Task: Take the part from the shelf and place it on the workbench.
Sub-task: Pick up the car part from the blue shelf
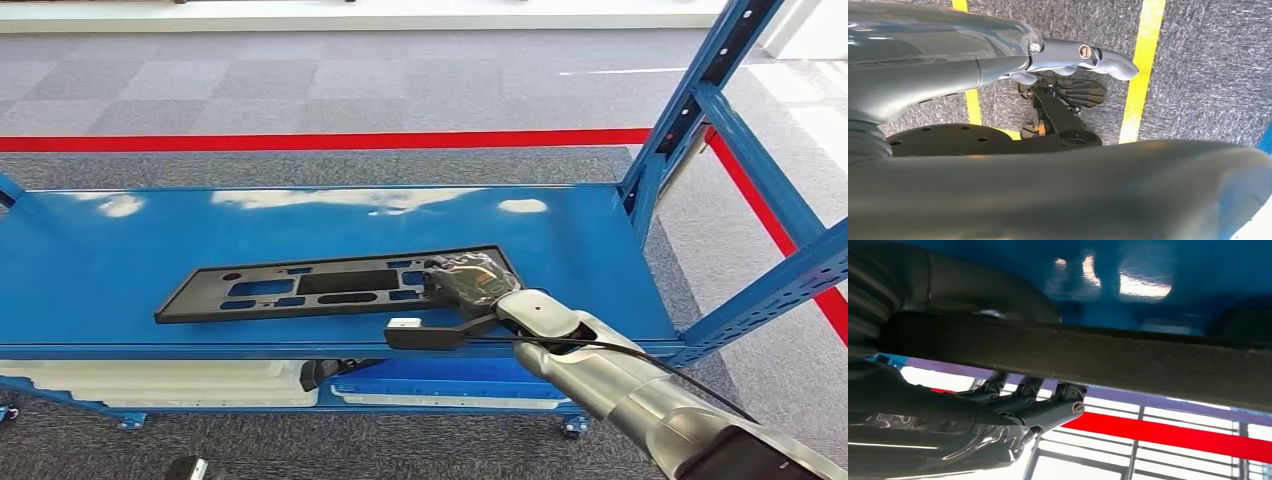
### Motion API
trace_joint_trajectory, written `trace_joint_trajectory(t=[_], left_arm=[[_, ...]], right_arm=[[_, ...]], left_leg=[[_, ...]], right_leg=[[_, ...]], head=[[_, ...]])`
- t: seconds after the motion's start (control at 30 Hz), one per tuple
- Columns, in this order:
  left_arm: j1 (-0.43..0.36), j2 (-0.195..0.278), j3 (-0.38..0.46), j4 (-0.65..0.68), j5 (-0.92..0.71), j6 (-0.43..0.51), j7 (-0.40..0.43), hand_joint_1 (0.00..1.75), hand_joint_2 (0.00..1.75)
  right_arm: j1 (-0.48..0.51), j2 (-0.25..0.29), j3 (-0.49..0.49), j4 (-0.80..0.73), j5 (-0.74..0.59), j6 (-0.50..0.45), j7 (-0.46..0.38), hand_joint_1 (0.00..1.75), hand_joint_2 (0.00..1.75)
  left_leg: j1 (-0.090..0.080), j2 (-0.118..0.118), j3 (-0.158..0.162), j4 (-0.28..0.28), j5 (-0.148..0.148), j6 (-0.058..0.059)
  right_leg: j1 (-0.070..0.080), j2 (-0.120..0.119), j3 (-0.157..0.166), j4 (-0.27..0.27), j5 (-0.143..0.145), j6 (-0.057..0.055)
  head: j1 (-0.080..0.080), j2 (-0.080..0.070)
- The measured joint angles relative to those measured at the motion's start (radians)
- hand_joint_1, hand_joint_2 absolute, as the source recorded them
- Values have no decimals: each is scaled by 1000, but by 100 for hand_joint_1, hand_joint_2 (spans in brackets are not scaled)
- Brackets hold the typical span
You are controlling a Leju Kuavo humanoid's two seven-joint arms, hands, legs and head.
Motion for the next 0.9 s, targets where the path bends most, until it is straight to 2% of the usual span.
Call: trace_joint_trajectory(t=[0.23,0.47,0.53,0.6,0.67,0.8,0.9], left_arm=[[0,0,0,0,-3,0,-1,0,0],[0,0,1,0,-8,0,-3,0,0],[0,0,1,0,-10,0,-9,0,87],[1,0,1,0,-19,4,-29,0,87],[2,0,0,0,-38,14,-65,0,0],[8,0,-1,0,-57,14,-119,0,0],[11,0,-1,0,-62,4,-127,0,0]], right_arm=[[0,-3,-3,-3,-5,-30,-7,175,175],[41,-11,-28,-49,-6,-71,3,175,175],[52,-15,-38,-64,-12,-86,6,175,175],[78,-20,-61,-99,-25,-111,8,175,175],[131,-27,-107,-172,-43,-137,8,175,175],[274,-35,-255,-398,-101,-149,-17,175,175],[338,-36,-355,-546,-164,-129,-55,175,175]], left_leg=[[0,0,1,0,0,0],[0,0,1,0,0,0],[0,0,1,0,0,0],[0,0,1,0,0,0],[0,0,0,0,0,0],[0,0,-3,0,0,0],[0,0,-4,0,-1,0]], right_leg=[[0,0,1,0,0,0],[0,0,1,0,0,0],[0,0,1,0,0,0],[0,0,1,0,0,0],[0,0,1,0,0,0],[0,-1,-2,0,0,0],[0,0,-3,0,0,0]], head=[[0,0],[0,0],[0,0],[0,0],[0,0],[0,0],[0,0]])
